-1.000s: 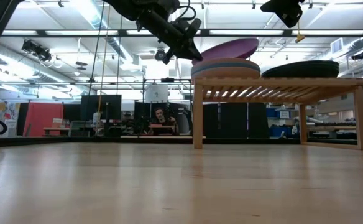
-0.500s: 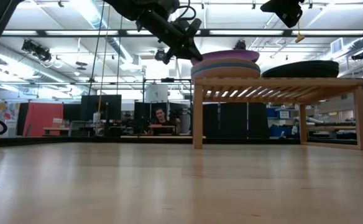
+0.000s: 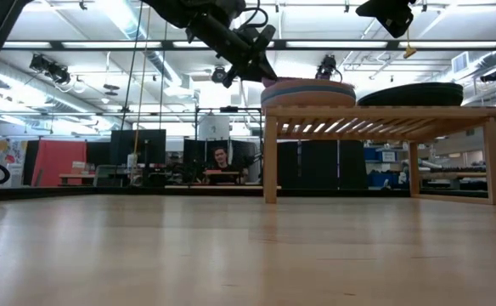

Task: Place and stack plates onto a shelf
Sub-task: Stack the violet plate on top of the light orange plate on the shelf, then stack the pink plate on the top of black plate on the shelf

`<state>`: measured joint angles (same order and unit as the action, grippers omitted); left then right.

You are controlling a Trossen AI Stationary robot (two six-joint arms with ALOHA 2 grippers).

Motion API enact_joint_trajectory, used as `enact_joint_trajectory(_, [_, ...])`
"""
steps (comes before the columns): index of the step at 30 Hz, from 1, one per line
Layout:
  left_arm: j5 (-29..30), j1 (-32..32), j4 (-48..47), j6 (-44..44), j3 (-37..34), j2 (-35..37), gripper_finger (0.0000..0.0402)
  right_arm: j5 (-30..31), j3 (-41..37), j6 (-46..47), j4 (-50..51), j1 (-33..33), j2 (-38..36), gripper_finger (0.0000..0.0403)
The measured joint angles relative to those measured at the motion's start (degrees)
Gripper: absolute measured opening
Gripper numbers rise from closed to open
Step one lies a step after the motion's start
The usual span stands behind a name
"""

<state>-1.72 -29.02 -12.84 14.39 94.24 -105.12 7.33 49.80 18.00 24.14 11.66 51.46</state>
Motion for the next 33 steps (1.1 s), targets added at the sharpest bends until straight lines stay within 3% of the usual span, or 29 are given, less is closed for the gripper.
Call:
enact_joint_trajectory(16, [0.0,0.0,-1.03,1.88,0.0,0.02,0.0168,-0.02,0.0,0.0,0.0,0.01,0.0,0.0206])
enact_joint_trajectory(33, [0.01,0.0,-1.22,1.95,0.0,0.02,0.0181,-0.02,0.0,0.0,0.0,0.0,0.0,0.0206])
